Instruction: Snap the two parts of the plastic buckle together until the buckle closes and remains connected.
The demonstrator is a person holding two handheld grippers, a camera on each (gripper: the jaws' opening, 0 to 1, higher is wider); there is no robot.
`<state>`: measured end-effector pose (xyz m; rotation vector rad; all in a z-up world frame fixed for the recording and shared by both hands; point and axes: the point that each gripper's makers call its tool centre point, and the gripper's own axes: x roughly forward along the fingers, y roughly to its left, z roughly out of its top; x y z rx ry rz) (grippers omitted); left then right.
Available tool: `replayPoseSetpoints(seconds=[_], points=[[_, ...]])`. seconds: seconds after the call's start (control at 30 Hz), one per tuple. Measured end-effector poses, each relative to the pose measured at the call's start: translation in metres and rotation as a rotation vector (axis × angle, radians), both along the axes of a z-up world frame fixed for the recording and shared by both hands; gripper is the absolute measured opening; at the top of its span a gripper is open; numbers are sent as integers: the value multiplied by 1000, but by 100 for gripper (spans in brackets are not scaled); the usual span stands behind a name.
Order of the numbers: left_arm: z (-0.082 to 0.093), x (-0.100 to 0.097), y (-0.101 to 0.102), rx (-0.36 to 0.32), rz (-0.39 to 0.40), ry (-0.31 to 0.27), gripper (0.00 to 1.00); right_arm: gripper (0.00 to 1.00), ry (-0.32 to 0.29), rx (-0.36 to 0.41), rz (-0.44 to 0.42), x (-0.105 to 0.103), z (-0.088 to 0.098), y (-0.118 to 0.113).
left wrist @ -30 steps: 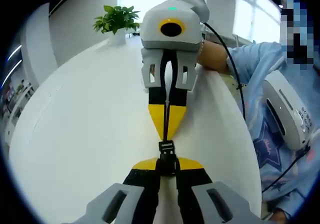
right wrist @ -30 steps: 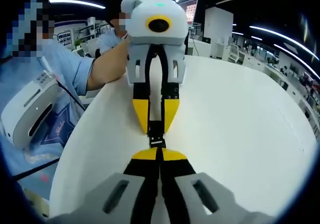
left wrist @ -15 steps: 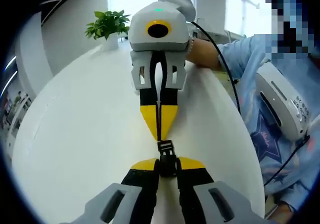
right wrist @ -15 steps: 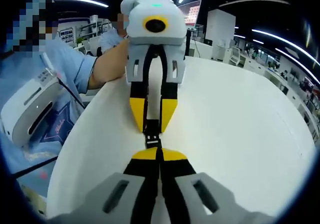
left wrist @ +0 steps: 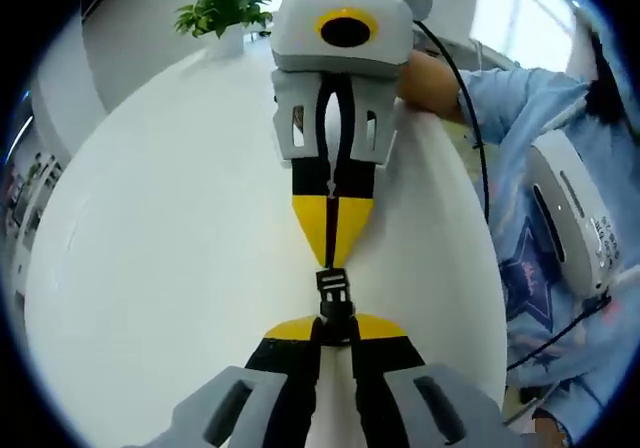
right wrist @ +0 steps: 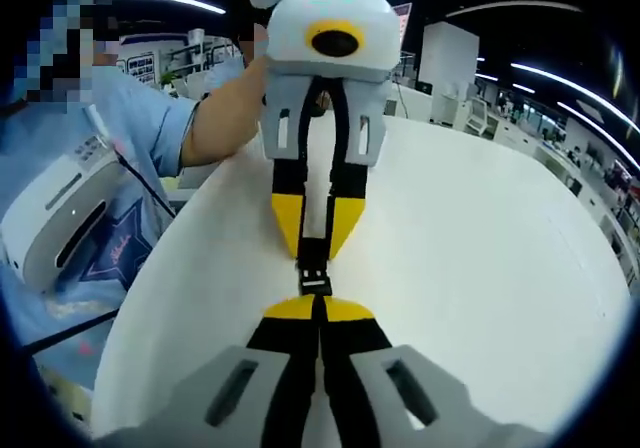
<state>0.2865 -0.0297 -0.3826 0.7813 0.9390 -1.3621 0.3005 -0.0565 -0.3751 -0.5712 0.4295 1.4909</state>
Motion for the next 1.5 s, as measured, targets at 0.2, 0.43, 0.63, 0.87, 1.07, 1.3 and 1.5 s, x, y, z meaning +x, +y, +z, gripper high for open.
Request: replayPoseSetpoints(seconds=[0.2, 0.43, 0.63, 0.87, 1.07, 1.3, 1.5], points=[[-1, -1, -1, 128, 32, 19, 9, 0, -41, 3, 26, -3, -1, 1], [-2, -2, 2, 161, 42, 28, 9, 0, -36, 14, 29, -5, -2, 3], [-4, -6, 3, 146, 30, 29, 9, 0, -74, -27, 24, -8, -3, 4], [-6, -10, 1, 141, 26, 25, 9, 0, -92, -95, -39, -11, -4, 4], [-7, -11, 2, 132, 17, 16, 8, 0, -21, -49, -43, -12, -6, 4], [-7, -11, 3, 121, 21, 8, 8, 0, -25, -51, -27, -15, -6, 3], [-7, -11, 1, 126, 30, 5, 8, 0, -25, -53, -27, -16, -6, 3]])
